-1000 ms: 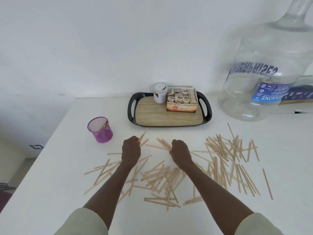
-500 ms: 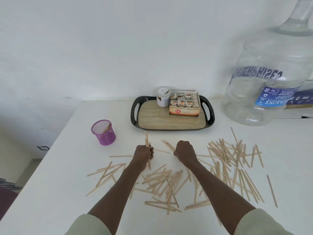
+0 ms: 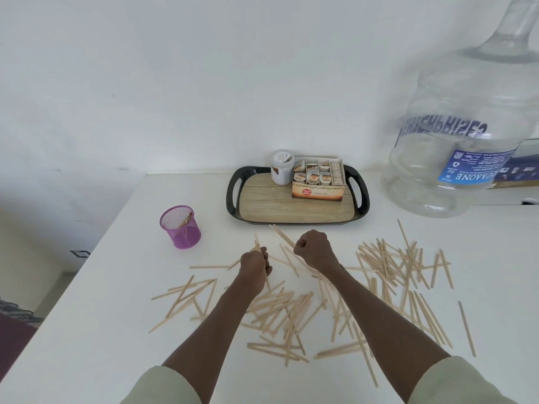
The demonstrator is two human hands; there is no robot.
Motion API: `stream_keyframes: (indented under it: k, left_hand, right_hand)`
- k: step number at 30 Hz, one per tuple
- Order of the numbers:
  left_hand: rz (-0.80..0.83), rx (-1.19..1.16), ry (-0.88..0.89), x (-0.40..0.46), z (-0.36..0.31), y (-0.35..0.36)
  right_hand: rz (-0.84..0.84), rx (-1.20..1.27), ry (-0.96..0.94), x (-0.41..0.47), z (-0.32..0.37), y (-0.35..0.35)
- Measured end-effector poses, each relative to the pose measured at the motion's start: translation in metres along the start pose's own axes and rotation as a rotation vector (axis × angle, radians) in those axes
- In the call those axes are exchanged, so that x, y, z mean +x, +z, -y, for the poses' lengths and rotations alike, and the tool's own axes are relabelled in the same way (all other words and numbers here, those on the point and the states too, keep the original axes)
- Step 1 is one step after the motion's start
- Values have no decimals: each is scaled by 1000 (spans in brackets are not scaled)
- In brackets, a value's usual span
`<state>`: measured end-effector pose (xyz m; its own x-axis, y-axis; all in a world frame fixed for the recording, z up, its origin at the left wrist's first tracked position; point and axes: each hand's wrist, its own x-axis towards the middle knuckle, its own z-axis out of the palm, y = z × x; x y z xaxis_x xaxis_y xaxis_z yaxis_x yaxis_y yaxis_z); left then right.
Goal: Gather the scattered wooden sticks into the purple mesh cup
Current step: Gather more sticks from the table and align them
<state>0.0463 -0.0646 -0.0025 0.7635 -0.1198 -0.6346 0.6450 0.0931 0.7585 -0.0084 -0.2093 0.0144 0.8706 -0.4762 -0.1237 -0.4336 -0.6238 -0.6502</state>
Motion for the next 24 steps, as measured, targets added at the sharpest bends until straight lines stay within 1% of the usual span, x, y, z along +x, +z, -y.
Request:
stream_keyframes:
  k: [5, 8, 11, 13, 15, 17, 20, 22, 24]
  left_hand:
    - [53, 23, 36, -5, -2, 13]
    - [107, 51, 64, -7, -4, 21]
    - [184, 96, 99, -11, -6, 28]
    - [243, 71, 117, -16, -7, 33]
    - [278, -2, 120, -19, -9, 38]
    - [257, -60, 131, -20, -12, 41]
    - [186, -117, 149, -19, -17, 43]
    - [137, -166, 170, -17, -22, 44]
    - [118, -228, 190, -14, -27, 44]
  right_hand:
    - [-19, 11, -74, -2, 10, -8]
    - [-25, -17, -123, -6, 17, -12]
    - [-30, 14, -162, -10, 27, -13]
    - [-21, 15, -188, -13, 35, -11]
    - [-9, -28, -216, -17, 42, -8]
    - [-15, -35, -239, -18, 46, -7]
    - [-40, 106, -239, -18, 42, -9]
    - [-100, 174, -191, -19, 36, -11]
    - [-180, 246, -74, -20, 26, -10]
